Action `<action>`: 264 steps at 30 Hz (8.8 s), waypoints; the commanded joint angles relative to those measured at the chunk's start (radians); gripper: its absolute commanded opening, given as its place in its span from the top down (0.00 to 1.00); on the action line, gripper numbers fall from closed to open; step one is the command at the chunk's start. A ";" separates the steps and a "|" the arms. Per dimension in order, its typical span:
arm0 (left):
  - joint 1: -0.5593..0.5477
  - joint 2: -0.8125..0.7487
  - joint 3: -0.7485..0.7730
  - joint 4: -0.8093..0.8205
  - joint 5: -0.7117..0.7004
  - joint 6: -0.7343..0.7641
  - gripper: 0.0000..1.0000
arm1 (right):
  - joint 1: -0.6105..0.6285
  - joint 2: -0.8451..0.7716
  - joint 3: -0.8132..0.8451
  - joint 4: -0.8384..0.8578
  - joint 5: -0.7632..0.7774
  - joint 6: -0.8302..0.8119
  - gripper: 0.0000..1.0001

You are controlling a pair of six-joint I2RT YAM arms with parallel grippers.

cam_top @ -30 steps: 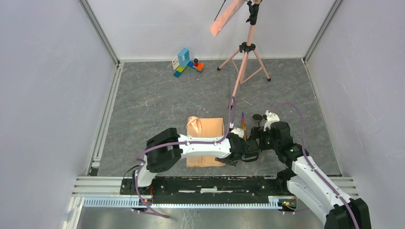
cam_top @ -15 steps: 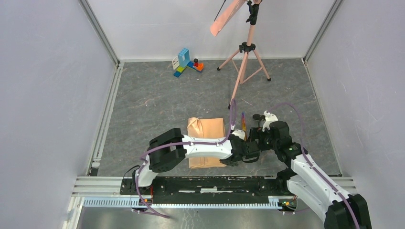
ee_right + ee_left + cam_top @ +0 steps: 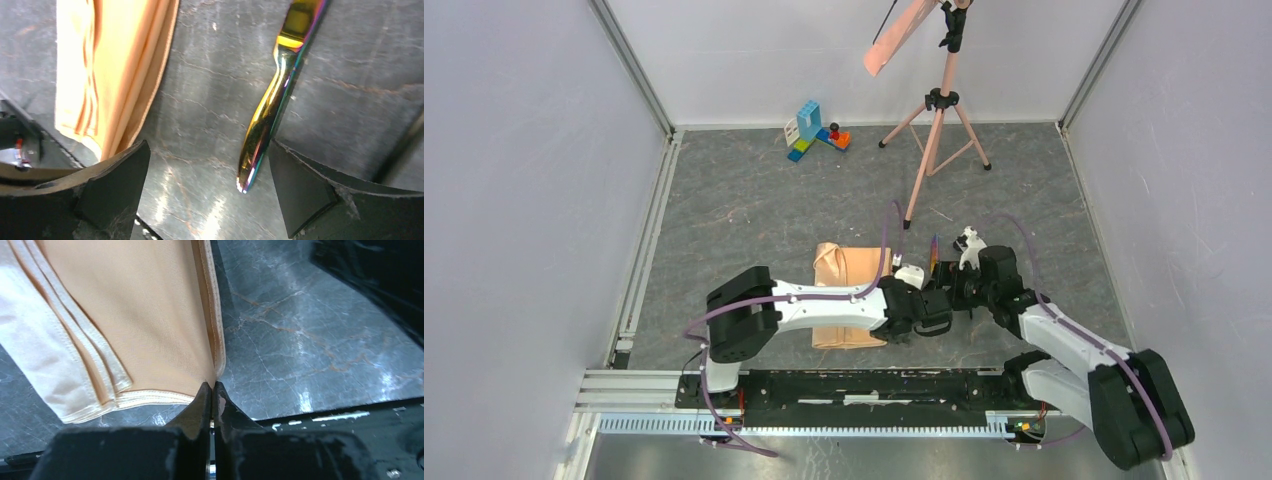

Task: Fold the napkin into a case and place the utensils inside
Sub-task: Pick up the 2/3-rectangle-folded napkin at the center of the board, then fold the 2/3-rectangle-folded napkin at the center of the board.

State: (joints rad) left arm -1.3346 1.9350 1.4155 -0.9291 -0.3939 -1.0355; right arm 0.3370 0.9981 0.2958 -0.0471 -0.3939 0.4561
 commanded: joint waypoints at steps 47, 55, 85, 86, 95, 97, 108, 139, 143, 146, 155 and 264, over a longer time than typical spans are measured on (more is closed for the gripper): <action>0.011 -0.226 -0.095 0.059 -0.046 0.109 0.98 | 0.182 0.519 0.095 0.673 -0.093 0.557 0.20; 0.012 -0.223 -0.105 0.080 -0.031 0.112 0.98 | 0.183 0.591 0.091 0.751 -0.058 0.584 0.36; 0.345 -0.675 -0.645 0.660 0.380 0.042 0.44 | 0.182 0.652 0.157 0.784 -0.040 0.343 1.00; 0.411 -0.698 -0.674 0.684 0.418 0.041 0.46 | 0.183 0.648 0.166 0.766 -0.036 0.329 1.00; 0.701 -0.642 -0.764 0.842 0.466 0.047 0.81 | 0.207 0.621 0.241 0.609 0.028 0.256 1.00; 0.722 -0.613 -0.774 0.858 0.457 0.044 0.84 | 0.220 0.617 0.264 0.567 0.054 0.238 1.00; 0.730 -0.414 -0.793 0.925 0.444 0.100 0.91 | 0.320 0.597 0.422 0.335 0.215 0.211 1.00; 0.804 -0.547 -0.879 0.938 0.562 0.151 0.82 | 0.626 0.764 0.691 0.151 0.567 0.302 1.00; 0.869 -0.660 -0.875 0.845 0.609 0.156 0.77 | 0.643 0.767 0.719 0.106 0.620 0.262 1.00; 0.955 -0.703 -0.897 0.829 0.670 0.142 0.71 | 0.659 0.775 0.740 0.075 0.663 0.234 1.00; 1.092 -0.614 -0.954 0.906 0.766 0.114 0.63 | 0.741 0.869 0.917 -0.116 0.866 0.159 1.00; 1.437 -0.708 -0.938 0.716 0.789 0.287 0.56 | 0.531 0.996 0.851 0.532 0.139 0.156 0.24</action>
State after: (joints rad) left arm 0.1089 1.2339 0.4534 -0.2596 0.3763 -0.7582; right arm 0.8574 1.9743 1.0889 0.4980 -0.3134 0.6270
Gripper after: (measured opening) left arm 0.447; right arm 0.800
